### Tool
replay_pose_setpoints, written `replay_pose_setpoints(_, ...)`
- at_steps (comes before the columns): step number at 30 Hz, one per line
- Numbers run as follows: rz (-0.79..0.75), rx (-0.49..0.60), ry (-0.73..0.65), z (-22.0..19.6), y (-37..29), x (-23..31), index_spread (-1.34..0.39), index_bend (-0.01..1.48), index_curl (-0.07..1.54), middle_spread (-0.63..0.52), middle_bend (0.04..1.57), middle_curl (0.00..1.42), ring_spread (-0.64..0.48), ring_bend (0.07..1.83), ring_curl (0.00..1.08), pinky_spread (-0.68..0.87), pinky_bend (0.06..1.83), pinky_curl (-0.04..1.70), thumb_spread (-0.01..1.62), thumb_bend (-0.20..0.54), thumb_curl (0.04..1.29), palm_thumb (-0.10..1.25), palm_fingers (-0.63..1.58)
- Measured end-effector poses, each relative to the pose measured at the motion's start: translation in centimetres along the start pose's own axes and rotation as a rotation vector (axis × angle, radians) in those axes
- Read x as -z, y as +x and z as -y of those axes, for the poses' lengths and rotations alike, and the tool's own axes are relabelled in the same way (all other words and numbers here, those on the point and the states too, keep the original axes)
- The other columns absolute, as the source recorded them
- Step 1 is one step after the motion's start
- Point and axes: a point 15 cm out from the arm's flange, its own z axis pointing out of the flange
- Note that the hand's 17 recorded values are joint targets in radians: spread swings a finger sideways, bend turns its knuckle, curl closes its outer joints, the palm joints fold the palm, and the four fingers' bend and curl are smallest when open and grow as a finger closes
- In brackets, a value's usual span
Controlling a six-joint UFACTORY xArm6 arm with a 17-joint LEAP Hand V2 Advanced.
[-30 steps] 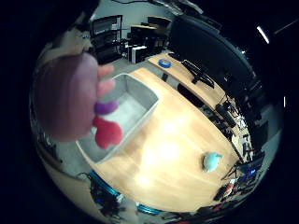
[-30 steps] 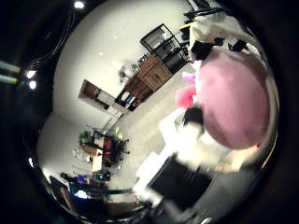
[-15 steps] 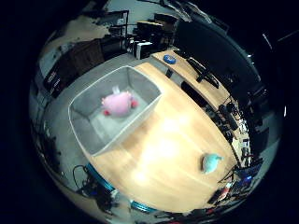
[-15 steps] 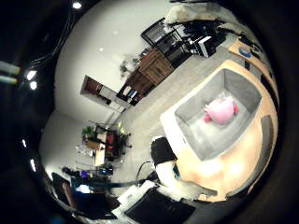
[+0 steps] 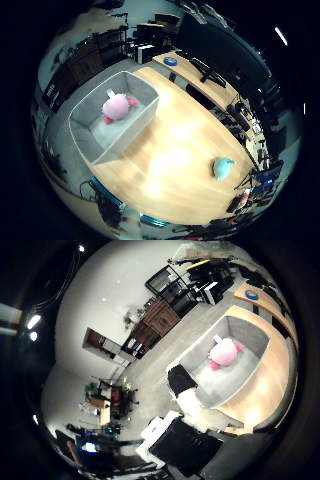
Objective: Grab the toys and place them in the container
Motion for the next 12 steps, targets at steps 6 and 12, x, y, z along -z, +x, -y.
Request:
replay_pose_setpoints(6, -0.007, -0.012, 0.006, -0.07, 0.53, 0.30, -0.63, 0.43, 0.38, -0.36, 0.35, 0.34, -0.30, 0.86, 0.32, 0.19, 0.70, 0.17, 0.95, -0.030, 0.42, 0.36, 0.42)
replay_pose_setpoints(12, -0.007, -0.003, 0.015, -0.07, 0.31, 0.66, -0.64, 0.41, 0.37, -0.36, 0.33, 0.33, -0.30, 0.84, 0.29, 0.20, 0.66, 0.14, 0.96, -0.031, 0.41, 0.37, 0.45)
